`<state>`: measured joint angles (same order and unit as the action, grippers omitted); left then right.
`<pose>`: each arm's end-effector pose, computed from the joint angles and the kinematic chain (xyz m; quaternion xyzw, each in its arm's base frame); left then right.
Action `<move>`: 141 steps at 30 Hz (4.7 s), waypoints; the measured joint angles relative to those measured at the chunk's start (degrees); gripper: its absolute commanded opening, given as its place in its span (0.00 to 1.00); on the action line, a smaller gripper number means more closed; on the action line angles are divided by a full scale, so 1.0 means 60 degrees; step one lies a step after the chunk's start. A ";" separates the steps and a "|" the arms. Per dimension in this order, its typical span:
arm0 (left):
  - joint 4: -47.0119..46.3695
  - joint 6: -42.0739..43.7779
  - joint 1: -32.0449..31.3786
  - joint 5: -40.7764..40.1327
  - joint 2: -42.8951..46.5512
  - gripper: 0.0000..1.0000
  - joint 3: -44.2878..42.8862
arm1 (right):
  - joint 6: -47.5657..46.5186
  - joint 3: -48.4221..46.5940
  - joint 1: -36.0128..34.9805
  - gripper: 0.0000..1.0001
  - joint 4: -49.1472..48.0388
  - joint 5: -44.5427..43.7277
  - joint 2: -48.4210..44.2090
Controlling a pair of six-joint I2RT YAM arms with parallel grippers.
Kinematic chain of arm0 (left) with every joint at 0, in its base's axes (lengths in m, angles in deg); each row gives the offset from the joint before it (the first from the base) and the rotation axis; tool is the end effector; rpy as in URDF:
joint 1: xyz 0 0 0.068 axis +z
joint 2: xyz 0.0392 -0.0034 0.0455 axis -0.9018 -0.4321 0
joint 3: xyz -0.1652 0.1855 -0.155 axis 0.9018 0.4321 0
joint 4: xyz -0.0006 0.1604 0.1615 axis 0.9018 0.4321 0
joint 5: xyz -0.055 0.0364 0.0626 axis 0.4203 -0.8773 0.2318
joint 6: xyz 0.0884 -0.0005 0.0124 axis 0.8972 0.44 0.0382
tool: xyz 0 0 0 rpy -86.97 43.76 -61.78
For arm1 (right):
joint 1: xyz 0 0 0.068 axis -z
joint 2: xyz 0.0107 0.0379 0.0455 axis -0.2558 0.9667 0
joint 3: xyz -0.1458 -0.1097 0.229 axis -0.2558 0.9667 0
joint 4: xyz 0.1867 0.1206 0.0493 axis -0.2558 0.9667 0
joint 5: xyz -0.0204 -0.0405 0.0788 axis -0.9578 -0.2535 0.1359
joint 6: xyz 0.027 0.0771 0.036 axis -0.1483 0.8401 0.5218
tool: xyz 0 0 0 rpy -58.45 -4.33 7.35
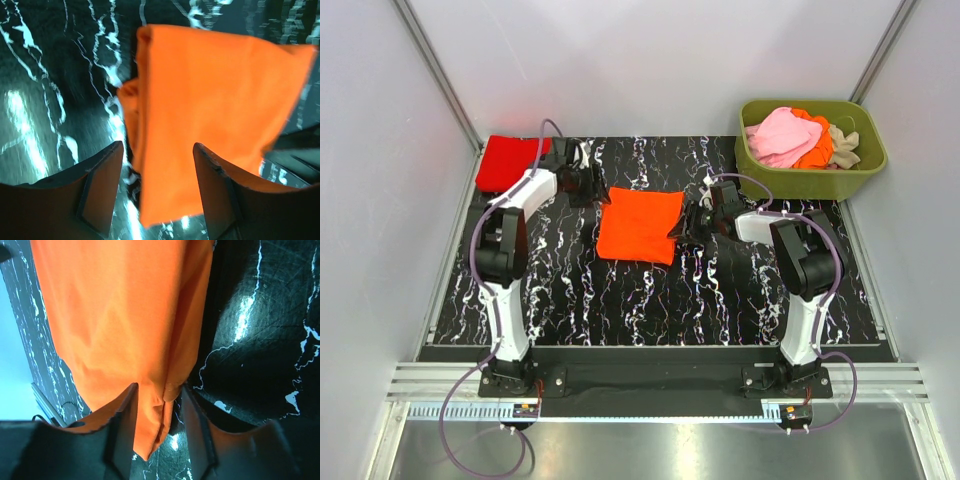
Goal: Fold and stack the t-shirts
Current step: Fold the tshirt, then neatly place the folded tshirt to the corner
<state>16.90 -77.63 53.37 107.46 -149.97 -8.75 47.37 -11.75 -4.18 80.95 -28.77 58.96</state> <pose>0.4358 -0.1123 0.2105 -0.0252 0.9400 -0.2379 0.2432 0.3734 0.1700 0.1518 0.0157 0.9015 0.3710 0.2221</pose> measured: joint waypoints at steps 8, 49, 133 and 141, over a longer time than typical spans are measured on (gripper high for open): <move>0.0503 0.0244 0.0062 0.0306 -0.1184 0.61 -0.0550 | -0.0055 -0.0331 0.0000 0.50 0.0492 -0.0386 -0.0299; 0.0521 -0.0066 0.0674 0.2503 -0.3249 0.60 -0.3191 | -0.0335 -0.3515 0.1049 0.46 0.1177 -0.0550 0.2106; 0.0066 -0.0160 -0.0397 0.1679 0.0612 0.56 0.2838 | 0.2779 0.2641 -0.0831 0.28 -0.1126 -0.2004 -0.1974; 0.0248 0.0379 0.0178 0.1752 0.0550 0.65 0.2029 | 0.2718 0.2838 -0.0834 0.46 -0.1049 -0.2087 -0.2441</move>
<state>18.39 -75.36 54.44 117.97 -146.67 3.43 63.68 5.28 -9.19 74.66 -41.29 44.32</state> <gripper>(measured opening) 0.642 0.438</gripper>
